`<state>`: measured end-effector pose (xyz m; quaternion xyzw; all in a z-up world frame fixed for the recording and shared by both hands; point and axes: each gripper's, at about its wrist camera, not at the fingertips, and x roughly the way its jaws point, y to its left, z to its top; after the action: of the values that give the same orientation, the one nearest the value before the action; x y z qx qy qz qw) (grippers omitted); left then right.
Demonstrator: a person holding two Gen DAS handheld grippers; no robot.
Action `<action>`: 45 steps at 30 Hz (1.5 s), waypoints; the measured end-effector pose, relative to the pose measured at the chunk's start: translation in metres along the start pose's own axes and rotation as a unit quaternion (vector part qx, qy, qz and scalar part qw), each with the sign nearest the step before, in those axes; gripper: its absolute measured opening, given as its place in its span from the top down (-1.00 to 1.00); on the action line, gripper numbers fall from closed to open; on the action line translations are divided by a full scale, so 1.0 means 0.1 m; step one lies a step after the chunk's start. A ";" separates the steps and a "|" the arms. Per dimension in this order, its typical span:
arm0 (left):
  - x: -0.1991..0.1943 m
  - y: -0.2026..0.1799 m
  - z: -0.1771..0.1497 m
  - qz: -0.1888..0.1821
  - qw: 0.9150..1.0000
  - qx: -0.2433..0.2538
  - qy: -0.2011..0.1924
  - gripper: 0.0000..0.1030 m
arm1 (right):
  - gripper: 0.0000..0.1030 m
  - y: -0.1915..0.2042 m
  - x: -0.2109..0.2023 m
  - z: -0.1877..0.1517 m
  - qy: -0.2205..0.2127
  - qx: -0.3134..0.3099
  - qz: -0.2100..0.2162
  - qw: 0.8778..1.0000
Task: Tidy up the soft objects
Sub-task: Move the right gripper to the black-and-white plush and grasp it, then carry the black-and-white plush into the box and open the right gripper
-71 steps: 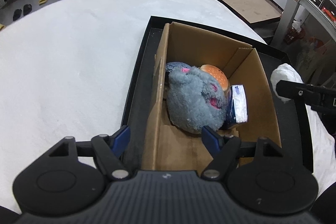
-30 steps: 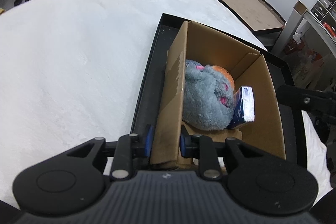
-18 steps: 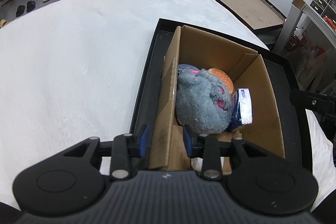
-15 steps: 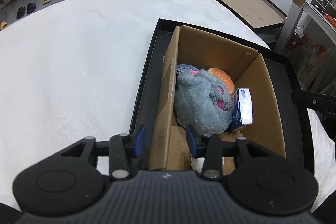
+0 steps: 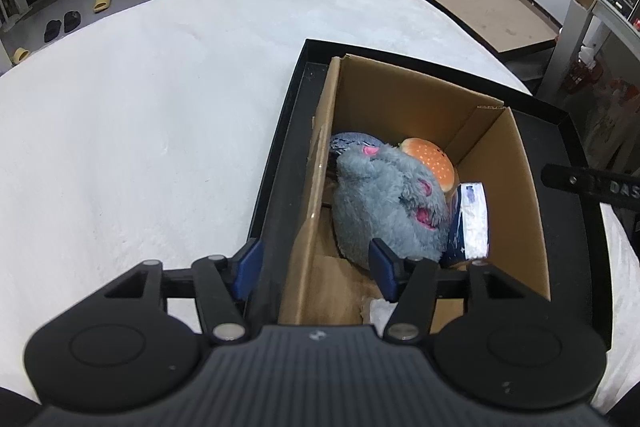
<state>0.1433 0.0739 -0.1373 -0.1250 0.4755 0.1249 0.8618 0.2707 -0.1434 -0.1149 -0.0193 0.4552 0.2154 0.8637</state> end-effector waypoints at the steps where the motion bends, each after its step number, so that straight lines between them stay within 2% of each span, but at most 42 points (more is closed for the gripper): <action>1: 0.01 -0.01 0.01 0.002 1.000 0.001 0.002 -0.12 | -0.18 -0.03 0.07 0.02 0.002 0.000 -0.002 1.000; 7: 0.08 -0.09 0.07 0.020 1.000 0.000 0.000 -0.13 | -0.17 -0.13 0.38 0.07 0.003 -0.004 -0.023 1.000; 13: 0.18 -0.13 0.13 0.043 0.999 -0.006 0.000 -0.14 | -0.17 -0.25 0.63 0.04 0.013 0.020 -0.014 1.000; 21: 0.30 -0.19 0.18 0.081 0.997 -0.016 0.003 -0.18 | -0.18 -0.36 0.76 0.00 0.001 0.031 0.004 1.000; 25: 0.33 -0.24 0.21 0.093 0.996 -0.010 0.002 -0.20 | -0.19 -0.32 0.81 -0.03 -0.007 0.013 0.002 1.000; 27: 0.34 -0.25 0.21 0.097 0.995 -0.006 0.004 -0.22 | -0.14 -0.30 0.81 -0.05 -0.016 0.000 0.004 1.000; 29: 0.34 -0.25 0.22 0.097 0.995 -0.004 0.005 -0.23 | 0.08 -0.27 0.81 -0.05 -0.021 -0.012 0.004 1.000; 35: 0.33 -0.24 0.20 0.094 0.995 -0.001 0.012 -0.23 | 0.39 -0.26 0.75 -0.05 -0.024 -0.021 -0.002 0.999; 45: 0.24 -0.14 0.10 0.074 0.997 0.000 0.022 -0.25 | 0.43 -0.17 0.60 -0.09 -0.018 -0.025 -0.007 1.000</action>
<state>0.1686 0.0670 -0.1515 -0.0922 0.5022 0.1851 0.8397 0.3000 -0.1398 -0.1704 -0.0400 0.4338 0.2211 0.8725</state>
